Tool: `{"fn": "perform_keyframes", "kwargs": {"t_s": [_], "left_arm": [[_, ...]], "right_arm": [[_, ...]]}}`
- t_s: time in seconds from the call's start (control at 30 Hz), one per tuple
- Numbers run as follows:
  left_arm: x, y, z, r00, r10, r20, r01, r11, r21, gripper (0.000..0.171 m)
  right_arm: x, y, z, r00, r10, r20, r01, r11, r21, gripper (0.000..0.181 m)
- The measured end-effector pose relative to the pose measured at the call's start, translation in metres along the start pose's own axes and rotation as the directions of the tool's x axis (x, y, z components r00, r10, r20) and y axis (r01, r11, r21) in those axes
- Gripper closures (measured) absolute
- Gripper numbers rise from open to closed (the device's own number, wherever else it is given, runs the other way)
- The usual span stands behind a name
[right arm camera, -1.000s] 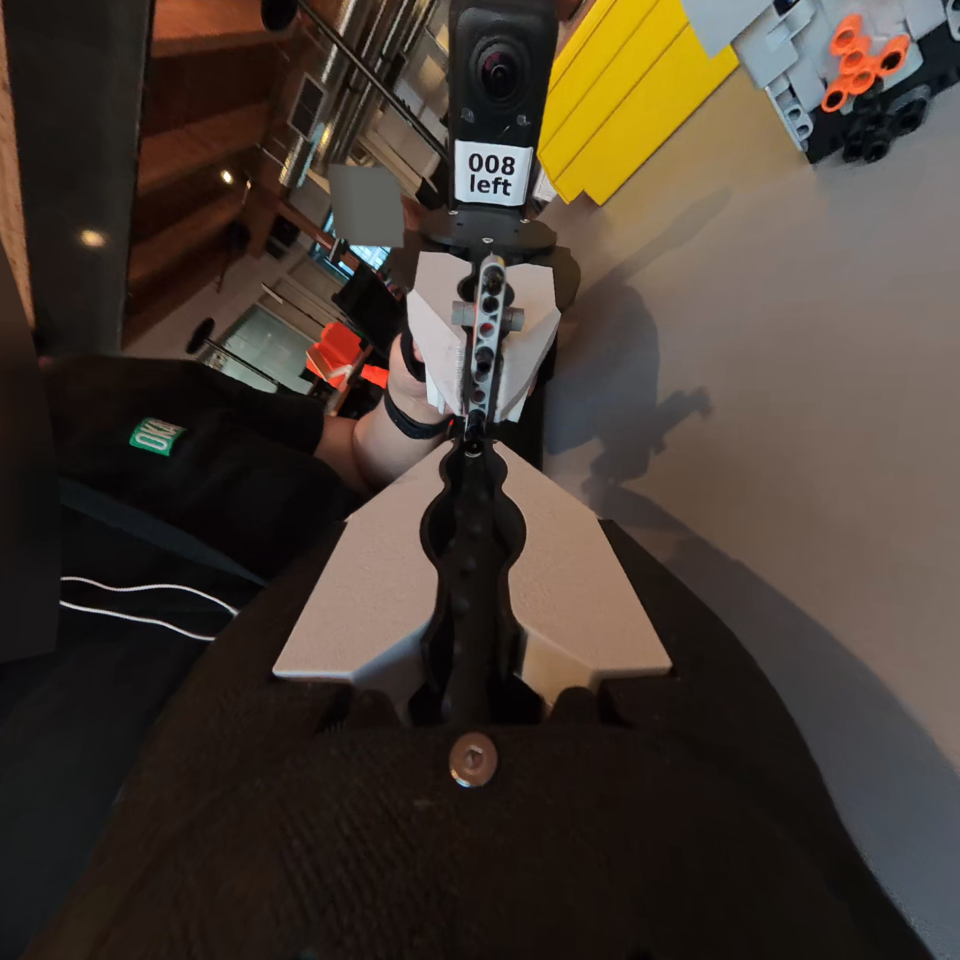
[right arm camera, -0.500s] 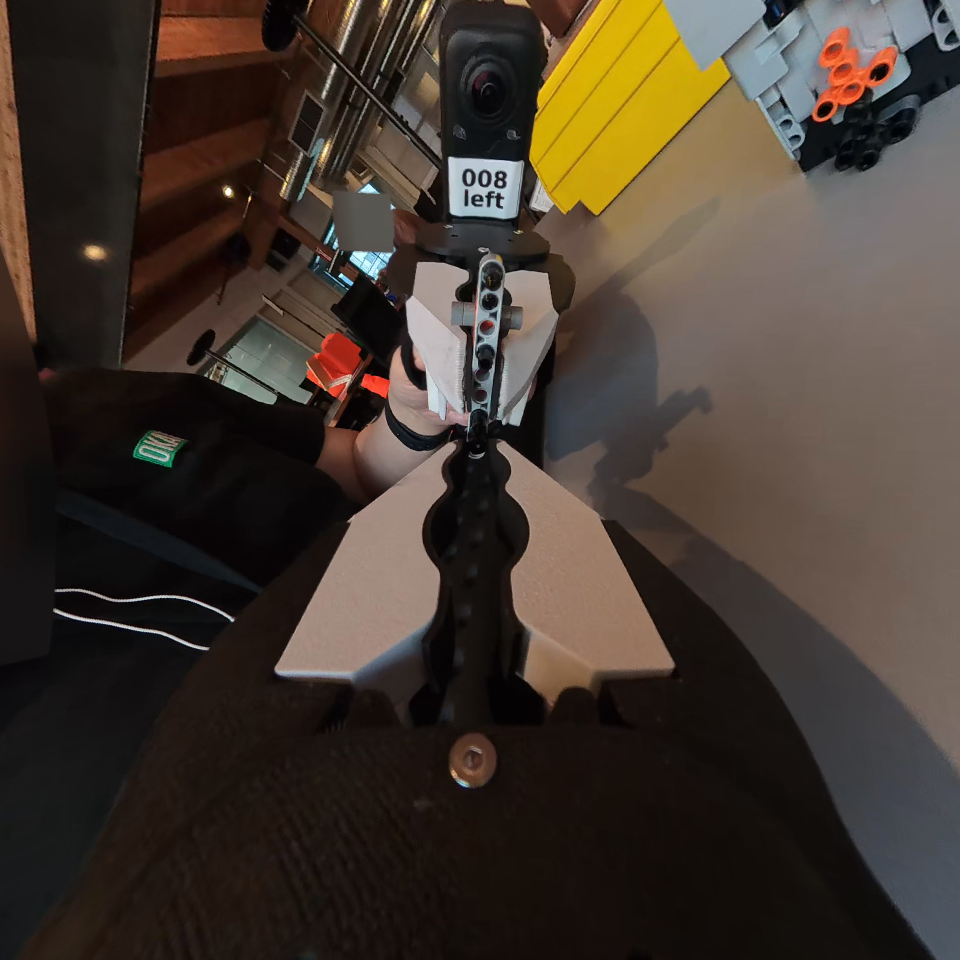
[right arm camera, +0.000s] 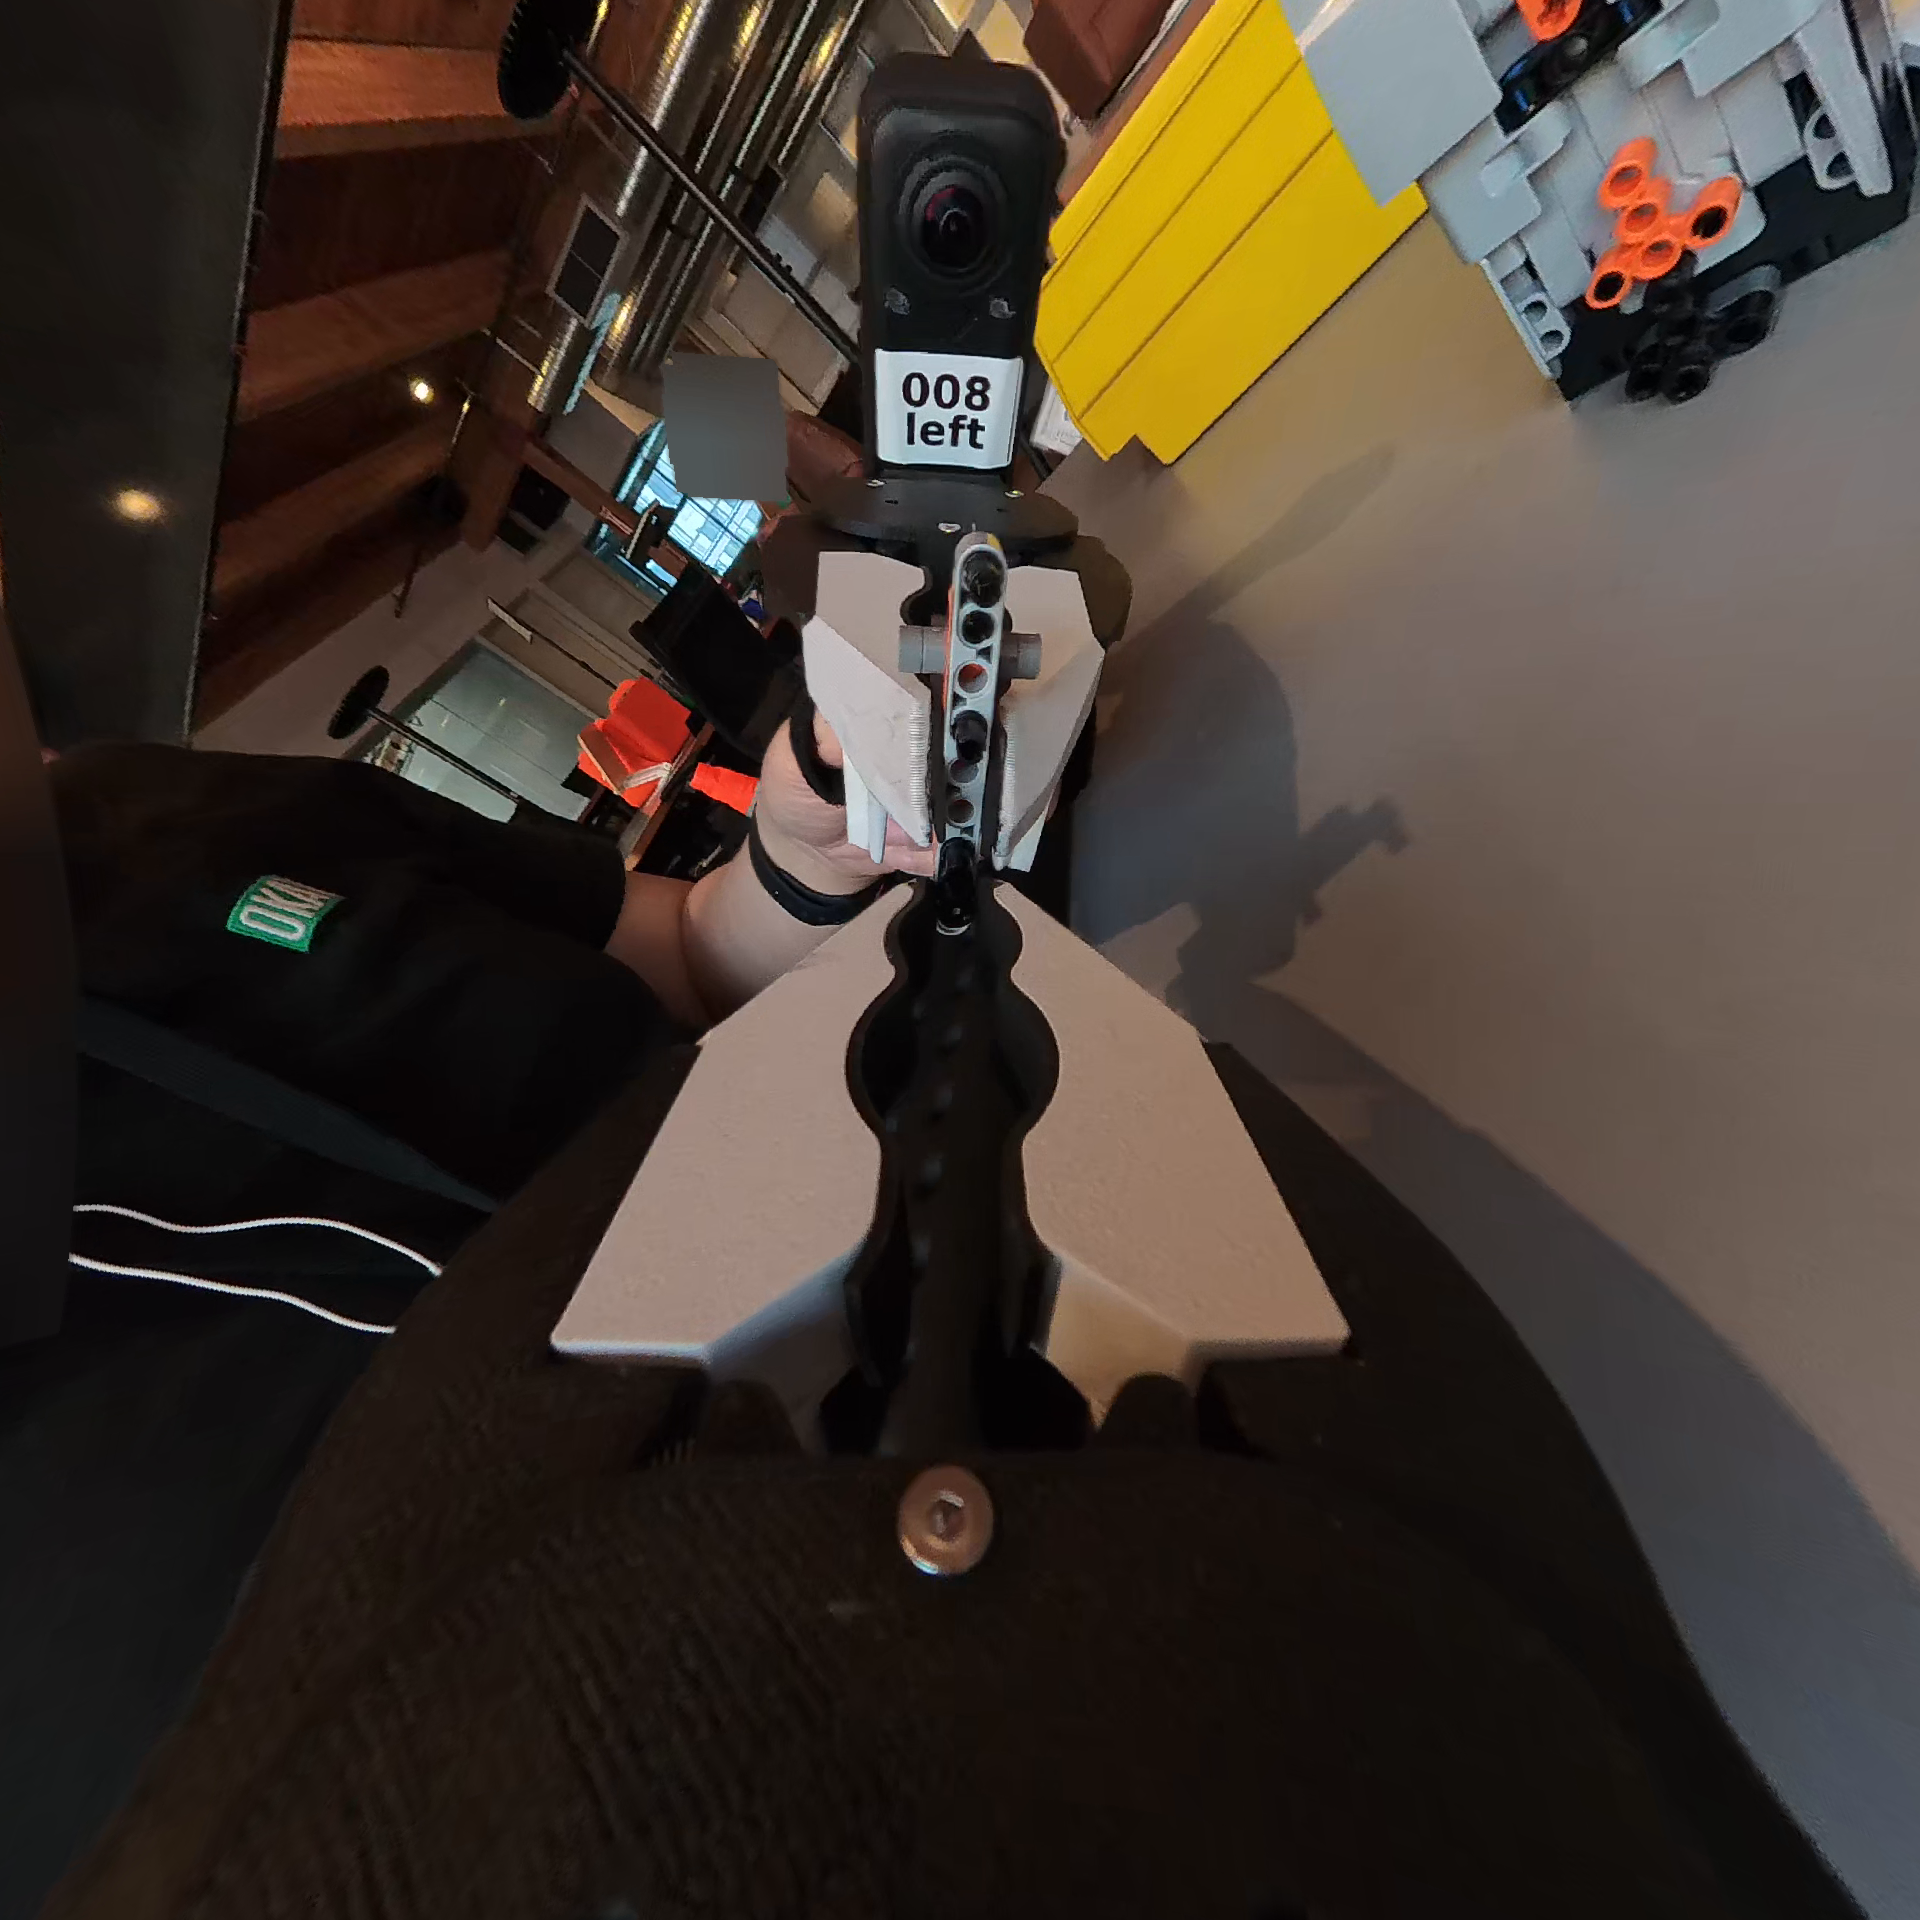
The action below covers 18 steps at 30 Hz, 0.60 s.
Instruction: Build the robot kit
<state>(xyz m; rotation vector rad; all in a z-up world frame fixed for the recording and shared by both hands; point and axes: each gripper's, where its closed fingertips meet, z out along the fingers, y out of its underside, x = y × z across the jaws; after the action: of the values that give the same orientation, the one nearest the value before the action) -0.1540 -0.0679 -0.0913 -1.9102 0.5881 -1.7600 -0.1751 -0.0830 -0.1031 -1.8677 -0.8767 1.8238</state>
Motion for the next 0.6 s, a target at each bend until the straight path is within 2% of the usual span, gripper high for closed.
{"fn": "perform_keyframes", "kwargs": {"t_s": [0.1, 0.17, 0.27, 0.37, 0.43, 0.5, 0.6], "left_arm": [[0.005, -0.001, -0.002, 0.999, -0.001, -0.037, 0.001, 1.000, 0.012, 0.166], [0.010, -0.002, -0.005, 0.998, 0.001, -0.061, 0.001, 1.000, 0.021, 0.157], [0.010, 0.001, -0.007, 0.999, 0.020, -0.037, -0.020, 1.000, 0.022, 0.148], [0.009, 0.007, -0.003, 0.998, 0.060, 0.001, -0.060, 0.998, -0.006, 0.143], [0.009, 0.008, -0.001, 0.997, 0.079, 0.012, -0.078, 0.997, -0.022, 0.148], [0.010, 0.009, 0.001, 0.996, 0.084, 0.005, -0.084, 0.996, -0.033, 0.167], [0.009, 0.009, 0.000, 0.997, 0.079, 0.013, -0.079, 0.997, -0.027, 0.167]], "right_arm": [[-0.003, -0.003, -0.001, 1.000, 0.009, 0.017, -0.009, 1.000, 0.023, 0.175], [-0.003, -0.009, -0.005, 1.000, 0.005, 0.013, -0.006, 0.998, 0.062, 0.176], [-0.005, -0.021, -0.014, 0.999, 0.031, 0.042, -0.036, 0.989, 0.141, 0.176], [-0.007, -0.024, -0.016, 0.996, 0.050, 0.071, -0.061, 0.985, 0.162, 0.176], [-0.008, -0.024, -0.013, 0.997, 0.035, 0.067, -0.045, 0.986, 0.160, 0.176], [-0.007, -0.025, -0.010, 0.997, 0.037, 0.063, -0.047, 0.984, 0.175, 0.176], [-0.006, -0.024, -0.010, 0.997, 0.040, 0.060, -0.050, 0.983, 0.177, 0.176]]}}
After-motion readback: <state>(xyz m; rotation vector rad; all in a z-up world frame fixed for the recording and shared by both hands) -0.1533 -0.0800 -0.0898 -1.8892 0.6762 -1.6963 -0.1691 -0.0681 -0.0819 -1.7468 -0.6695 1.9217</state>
